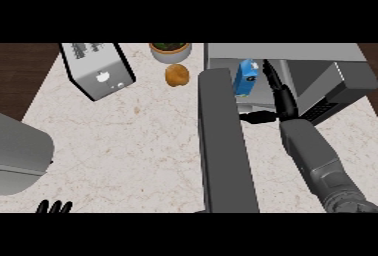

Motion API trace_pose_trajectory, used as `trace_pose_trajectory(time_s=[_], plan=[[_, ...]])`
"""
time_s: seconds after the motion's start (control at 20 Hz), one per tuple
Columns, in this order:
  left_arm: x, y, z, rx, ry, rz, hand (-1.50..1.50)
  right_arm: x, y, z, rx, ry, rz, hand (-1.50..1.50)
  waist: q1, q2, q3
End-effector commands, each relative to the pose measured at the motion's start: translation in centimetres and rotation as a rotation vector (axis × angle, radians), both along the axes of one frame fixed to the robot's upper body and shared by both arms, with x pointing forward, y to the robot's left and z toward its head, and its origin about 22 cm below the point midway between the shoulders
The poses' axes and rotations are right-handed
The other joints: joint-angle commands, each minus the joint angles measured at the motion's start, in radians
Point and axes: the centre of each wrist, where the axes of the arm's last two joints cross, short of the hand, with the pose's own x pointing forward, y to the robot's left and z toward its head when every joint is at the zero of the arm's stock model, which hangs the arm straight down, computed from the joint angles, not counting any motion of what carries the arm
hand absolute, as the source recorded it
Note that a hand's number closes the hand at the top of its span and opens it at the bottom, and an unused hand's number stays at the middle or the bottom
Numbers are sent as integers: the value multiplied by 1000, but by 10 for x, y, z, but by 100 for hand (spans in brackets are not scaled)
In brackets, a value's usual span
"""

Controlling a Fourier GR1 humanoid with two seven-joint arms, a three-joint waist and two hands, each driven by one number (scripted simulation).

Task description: Pick up the milk, place it into the microwave and close the microwave

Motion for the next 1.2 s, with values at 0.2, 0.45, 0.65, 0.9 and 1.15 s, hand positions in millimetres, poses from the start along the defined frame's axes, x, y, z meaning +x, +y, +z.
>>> trace_pose_trajectory(time_s=[0.2,0.45,0.65,0.9,1.15], plan=[[23,-32,7,11,11,-70,-150,-34,-22,-35,81,23,73,-150,-41,-15,-2],[48,-58,2,18,38,-139,-150,-58,-10,-58,138,67,88,-150,-53,-19,-3],[63,-63,-6,87,107,-198,150,-89,-23,-77,167,61,114,-150,-77,-23,-4],[79,-74,-3,143,109,-247,150,-116,-47,-73,175,31,111,-150,-71,-22,-5],[104,-99,-5,225,115,-258,150,-160,-106,-59,161,28,71,-150,-85,-21,-5]])
